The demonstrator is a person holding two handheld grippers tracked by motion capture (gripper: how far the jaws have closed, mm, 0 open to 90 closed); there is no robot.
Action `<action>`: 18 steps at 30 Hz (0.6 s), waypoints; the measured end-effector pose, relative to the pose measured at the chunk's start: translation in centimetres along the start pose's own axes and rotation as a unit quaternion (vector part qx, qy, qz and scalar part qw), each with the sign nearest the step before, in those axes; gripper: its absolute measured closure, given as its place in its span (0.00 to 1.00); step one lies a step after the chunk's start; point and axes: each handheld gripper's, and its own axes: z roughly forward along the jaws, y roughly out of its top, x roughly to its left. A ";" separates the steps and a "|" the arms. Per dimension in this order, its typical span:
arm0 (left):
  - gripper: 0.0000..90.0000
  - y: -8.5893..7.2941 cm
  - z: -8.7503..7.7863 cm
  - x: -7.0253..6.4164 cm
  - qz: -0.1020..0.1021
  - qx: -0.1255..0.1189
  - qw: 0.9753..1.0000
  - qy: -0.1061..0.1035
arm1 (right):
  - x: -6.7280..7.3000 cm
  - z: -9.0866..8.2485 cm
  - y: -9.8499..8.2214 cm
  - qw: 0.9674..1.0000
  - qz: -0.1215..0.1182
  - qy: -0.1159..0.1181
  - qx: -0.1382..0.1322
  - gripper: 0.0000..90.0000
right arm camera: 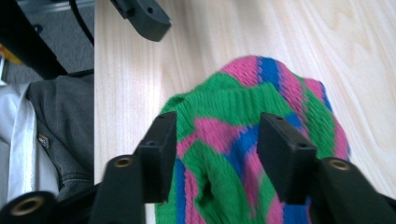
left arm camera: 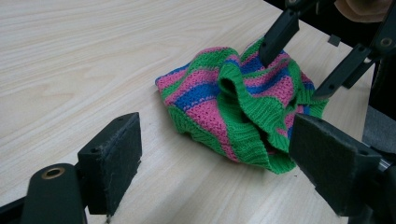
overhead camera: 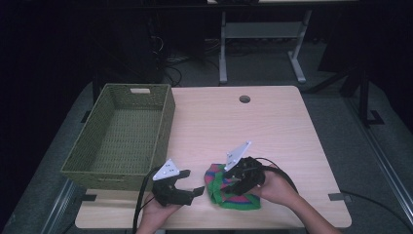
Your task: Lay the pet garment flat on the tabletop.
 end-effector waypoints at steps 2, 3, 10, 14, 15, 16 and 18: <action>0.19 0.0 -0.1 0.0 -0.001 -0.002 1.000 0.001 | 0.1 0.3 0.3 1.000 -0.005 0.002 0.003 0.57; 0.19 0.0 -0.1 0.0 -0.001 -0.001 1.000 0.000 | 0.2 0.6 0.6 1.000 -0.008 0.003 0.007 0.58; 0.19 0.0 -0.3 0.1 0.000 -0.001 1.000 -0.001 | 0.3 3.1 1.2 0.999 -0.023 0.004 0.042 0.69; 0.19 0.0 -0.3 0.1 0.002 0.000 1.000 -0.001 | 0.2 4.0 0.7 0.998 -0.023 0.001 0.057 0.80; 0.19 0.0 -0.3 0.1 0.002 0.001 1.000 -0.001 | 0.1 4.1 0.6 0.998 -0.023 -0.002 0.058 0.84; 0.19 0.0 -0.3 0.1 0.003 0.001 1.000 -0.001 | 0.1 4.2 0.5 0.998 -0.021 -0.003 0.059 0.86; 0.19 0.0 -0.3 0.1 0.004 0.002 1.000 -0.001 | 0.1 4.2 0.3 0.998 -0.022 -0.003 0.057 0.89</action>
